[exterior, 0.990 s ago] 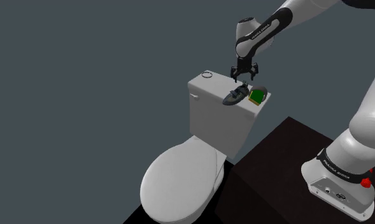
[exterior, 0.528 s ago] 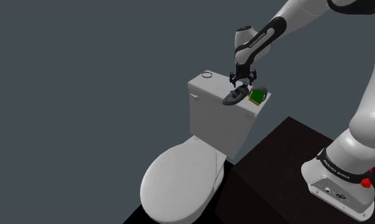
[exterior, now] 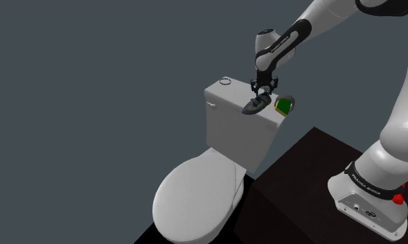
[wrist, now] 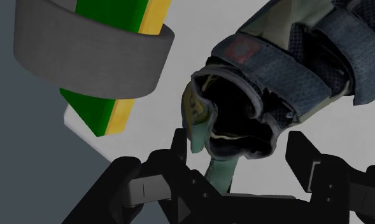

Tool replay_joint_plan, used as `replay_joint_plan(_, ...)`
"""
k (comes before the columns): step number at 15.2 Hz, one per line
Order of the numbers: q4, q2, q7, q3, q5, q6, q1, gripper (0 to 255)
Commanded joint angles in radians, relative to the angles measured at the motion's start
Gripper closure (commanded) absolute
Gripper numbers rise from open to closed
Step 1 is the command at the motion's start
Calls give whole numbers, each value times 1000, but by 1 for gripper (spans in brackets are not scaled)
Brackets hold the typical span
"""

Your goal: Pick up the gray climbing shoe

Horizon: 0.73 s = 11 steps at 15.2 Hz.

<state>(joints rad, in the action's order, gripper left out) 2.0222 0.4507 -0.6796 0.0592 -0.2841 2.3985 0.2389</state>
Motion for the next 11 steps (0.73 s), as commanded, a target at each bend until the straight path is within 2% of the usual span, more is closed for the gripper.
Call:
replay_joint_plan(1,2,2,0,1,0,1,1,255)
replay_joint_plan(11,-7,-74,23,-6,15,-83,1,255)
